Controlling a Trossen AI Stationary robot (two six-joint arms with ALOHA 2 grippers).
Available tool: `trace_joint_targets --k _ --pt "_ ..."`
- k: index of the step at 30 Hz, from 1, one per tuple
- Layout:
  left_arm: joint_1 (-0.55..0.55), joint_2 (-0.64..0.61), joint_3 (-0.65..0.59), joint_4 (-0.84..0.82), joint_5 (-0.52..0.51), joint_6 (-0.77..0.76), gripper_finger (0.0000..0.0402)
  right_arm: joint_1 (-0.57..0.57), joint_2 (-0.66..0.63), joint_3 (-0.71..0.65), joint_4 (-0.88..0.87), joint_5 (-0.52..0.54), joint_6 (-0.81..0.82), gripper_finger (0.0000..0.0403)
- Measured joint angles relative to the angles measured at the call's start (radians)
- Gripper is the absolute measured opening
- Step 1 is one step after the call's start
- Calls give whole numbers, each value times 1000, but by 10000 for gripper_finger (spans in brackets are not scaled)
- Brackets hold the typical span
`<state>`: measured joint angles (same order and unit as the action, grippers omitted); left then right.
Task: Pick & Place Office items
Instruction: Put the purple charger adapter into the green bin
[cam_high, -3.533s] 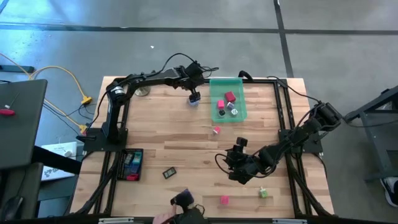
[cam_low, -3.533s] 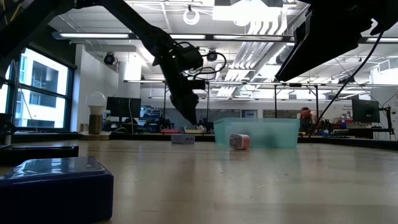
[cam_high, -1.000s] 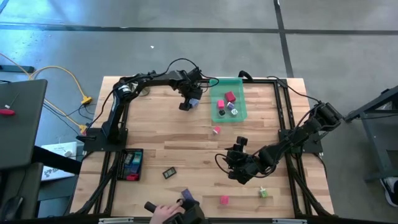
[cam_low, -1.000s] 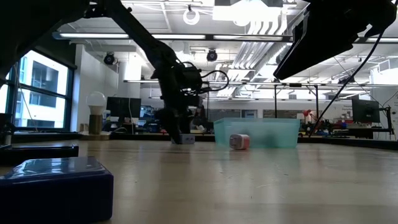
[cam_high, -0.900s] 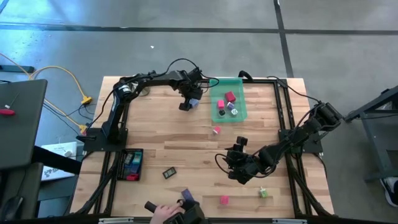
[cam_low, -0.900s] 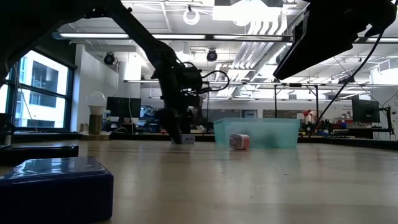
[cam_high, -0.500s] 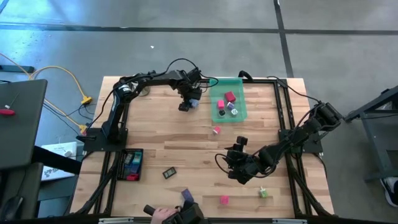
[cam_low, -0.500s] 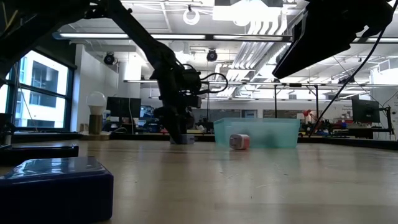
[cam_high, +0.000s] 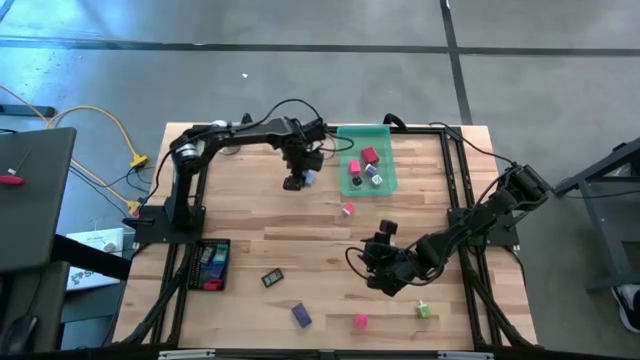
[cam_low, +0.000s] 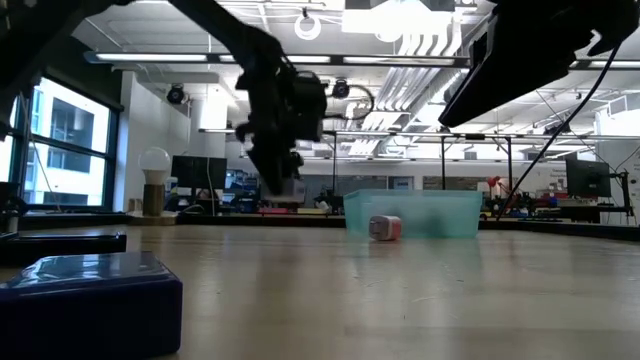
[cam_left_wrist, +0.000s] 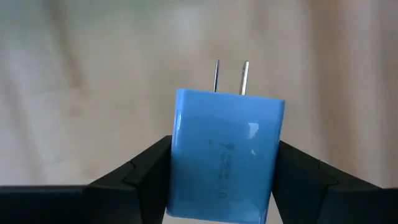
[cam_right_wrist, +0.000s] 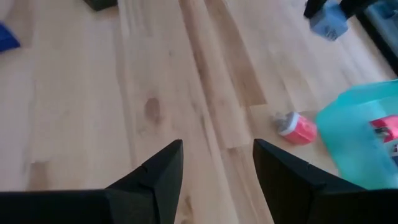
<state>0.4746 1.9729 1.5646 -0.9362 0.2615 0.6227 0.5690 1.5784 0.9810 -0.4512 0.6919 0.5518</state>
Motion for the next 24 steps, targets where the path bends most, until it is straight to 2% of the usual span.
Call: trace_joint_targets --k 6,12,16,19,24 --pt "-67 -76 1 -44 160 -95 211 14 0 0 38 -92 -14 183" --pt "-176 -93 -35 -1 382 -269 213 19 0 0 202 -119 -90 183" --pt "-254 -91 -90 177 387 -381 214 24 0 0 284 -179 -108 183" --pt "-266 -91 -92 315 460 -423 214 46 0 0 280 -211 -103 183" --pt "-270 -91 -92 559 584 -478 214 112 0 0 263 -206 -77 183"
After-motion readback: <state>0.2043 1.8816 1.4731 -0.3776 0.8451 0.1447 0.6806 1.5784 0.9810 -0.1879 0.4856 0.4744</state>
